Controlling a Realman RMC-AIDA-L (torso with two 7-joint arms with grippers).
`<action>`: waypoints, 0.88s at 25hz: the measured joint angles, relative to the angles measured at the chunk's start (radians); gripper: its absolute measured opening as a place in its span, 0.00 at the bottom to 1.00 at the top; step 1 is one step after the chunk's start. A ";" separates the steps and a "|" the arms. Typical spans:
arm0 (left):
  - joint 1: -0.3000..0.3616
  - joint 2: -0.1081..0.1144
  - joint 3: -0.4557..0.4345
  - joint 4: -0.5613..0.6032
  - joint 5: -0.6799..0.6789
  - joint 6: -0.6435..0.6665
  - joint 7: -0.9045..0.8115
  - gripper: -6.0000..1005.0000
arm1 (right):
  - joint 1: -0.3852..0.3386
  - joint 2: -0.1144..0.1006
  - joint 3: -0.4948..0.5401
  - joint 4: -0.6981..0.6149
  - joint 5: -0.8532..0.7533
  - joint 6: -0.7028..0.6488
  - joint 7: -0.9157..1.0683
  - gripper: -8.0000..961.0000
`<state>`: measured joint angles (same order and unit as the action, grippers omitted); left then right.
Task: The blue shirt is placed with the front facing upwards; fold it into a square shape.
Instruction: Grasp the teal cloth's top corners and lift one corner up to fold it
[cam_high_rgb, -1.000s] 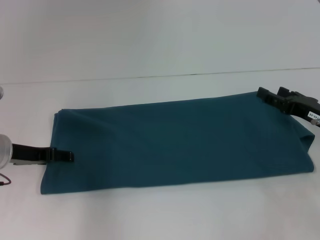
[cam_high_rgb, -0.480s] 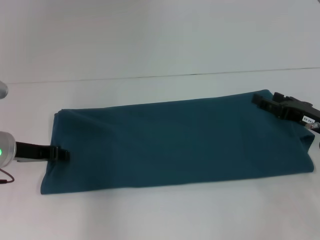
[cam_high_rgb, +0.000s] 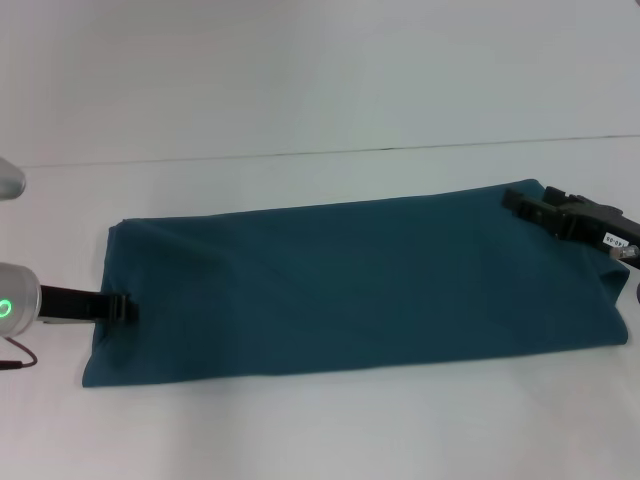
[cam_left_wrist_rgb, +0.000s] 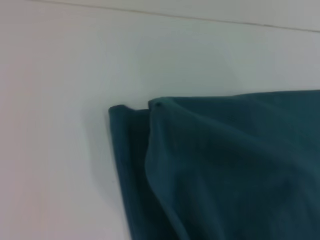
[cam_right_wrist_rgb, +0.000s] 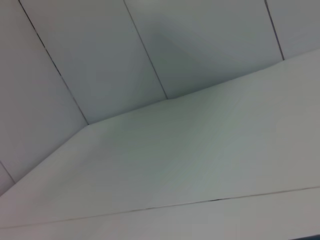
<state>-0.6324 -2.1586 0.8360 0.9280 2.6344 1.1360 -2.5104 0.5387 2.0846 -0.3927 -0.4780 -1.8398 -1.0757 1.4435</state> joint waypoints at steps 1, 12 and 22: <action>0.001 -0.002 0.000 0.006 0.000 0.003 0.000 0.12 | -0.001 0.000 0.000 0.000 0.000 0.000 0.002 0.89; 0.018 -0.002 0.036 0.073 0.008 0.028 -0.044 0.03 | -0.002 0.000 -0.007 0.001 -0.001 -0.002 0.016 0.89; 0.073 -0.006 0.066 0.170 0.010 0.017 -0.115 0.31 | 0.003 -0.001 -0.008 0.001 -0.001 0.003 0.025 0.88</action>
<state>-0.5591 -2.1651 0.9020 1.0981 2.6445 1.1528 -2.6249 0.5422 2.0833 -0.4004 -0.4770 -1.8408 -1.0727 1.4680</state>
